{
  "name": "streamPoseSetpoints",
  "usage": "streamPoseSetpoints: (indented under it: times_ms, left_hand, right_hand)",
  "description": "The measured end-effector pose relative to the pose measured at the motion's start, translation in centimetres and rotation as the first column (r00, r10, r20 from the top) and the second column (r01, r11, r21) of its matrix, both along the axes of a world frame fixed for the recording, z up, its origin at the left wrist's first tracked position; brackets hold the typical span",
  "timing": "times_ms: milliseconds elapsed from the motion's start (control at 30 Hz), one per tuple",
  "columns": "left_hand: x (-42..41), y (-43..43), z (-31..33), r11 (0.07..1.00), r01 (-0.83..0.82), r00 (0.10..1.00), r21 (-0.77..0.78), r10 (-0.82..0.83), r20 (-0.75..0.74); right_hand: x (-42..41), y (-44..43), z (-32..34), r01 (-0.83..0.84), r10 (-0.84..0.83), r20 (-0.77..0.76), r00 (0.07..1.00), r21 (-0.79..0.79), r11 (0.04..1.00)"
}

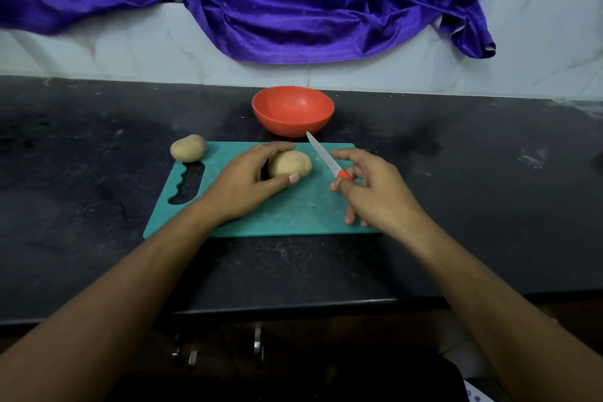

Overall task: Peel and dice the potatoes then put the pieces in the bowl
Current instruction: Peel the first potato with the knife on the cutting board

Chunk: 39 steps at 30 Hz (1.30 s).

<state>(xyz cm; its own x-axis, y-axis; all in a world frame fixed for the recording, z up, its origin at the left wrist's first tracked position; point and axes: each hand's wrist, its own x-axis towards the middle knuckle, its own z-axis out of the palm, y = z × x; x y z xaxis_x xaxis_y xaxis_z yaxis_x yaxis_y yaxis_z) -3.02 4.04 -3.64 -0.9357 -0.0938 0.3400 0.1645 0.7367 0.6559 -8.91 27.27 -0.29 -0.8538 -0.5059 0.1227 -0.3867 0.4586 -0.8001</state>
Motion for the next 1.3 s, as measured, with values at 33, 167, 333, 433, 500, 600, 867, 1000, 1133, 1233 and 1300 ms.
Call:
streamPoseSetpoints:
  times_ms: [33,167,333,433,500,600,867,1000,1133,1233,1300]
  left_hand:
    - [0.0,0.1,-0.1,1.0,-0.004,1.0,0.014,0.004,0.001]
    - [0.0,0.3,-0.2,0.998,-0.029,1.0,0.062,0.029,0.002]
    - [0.1,0.4,-0.2,0.999,-0.032,0.999,0.022,0.032,-0.004]
    - [0.2,0.4,-0.2,1.0,-0.027,1.0,0.013,0.027,-0.005]
    - [0.2,0.3,-0.2,0.999,-0.024,1.0,0.021,0.024,-0.004]
    - [0.2,0.4,-0.1,0.999,-0.021,1.0,0.039,0.021,-0.007]
    - [0.3,0.5,0.0,0.998,-0.018,1.0,0.067,0.018,0.004]
    - [0.2,0.4,0.0,0.996,-0.021,1.0,0.083,0.02,0.011]
    - [0.2,0.4,0.1,0.993,-0.009,1.0,0.116,0.007,0.014]
    - [0.3,0.4,0.1,0.987,0.011,1.0,0.158,-0.013,0.01]
    - [0.2,0.3,0.1,0.983,0.036,0.999,0.179,-0.038,0.007]
  right_hand:
    - [-0.1,-0.3,-0.1,0.002,-0.002,-0.002,1.0,-0.006,1.0]
    - [-0.5,-1.1,-1.0,0.013,-0.016,-0.046,0.999,-0.062,0.998]
    - [-1.0,-1.8,-3.0,0.034,-0.05,-0.082,0.995,-0.193,0.981]
    - [-1.0,-1.8,-3.7,0.042,-0.067,-0.085,0.994,-0.263,0.964]
    - [-1.0,-1.7,-3.9,0.029,-0.062,-0.112,0.992,-0.276,0.961]
    - [-1.0,-1.8,-4.3,0.015,-0.053,-0.129,0.99,-0.285,0.958]
    - [-1.4,-1.9,-4.7,0.0,-0.044,-0.167,0.985,-0.255,0.967]
    - [-1.3,-1.8,-4.6,0.0,-0.042,-0.162,0.986,-0.254,0.967]
    - [-1.2,-1.8,-4.5,0.001,-0.043,-0.156,0.987,-0.258,0.966]
    - [-1.2,-1.8,-4.4,0.013,-0.052,-0.134,0.99,-0.277,0.961]
    - [-1.1,-1.9,-4.3,0.03,-0.067,-0.113,0.991,-0.301,0.953]
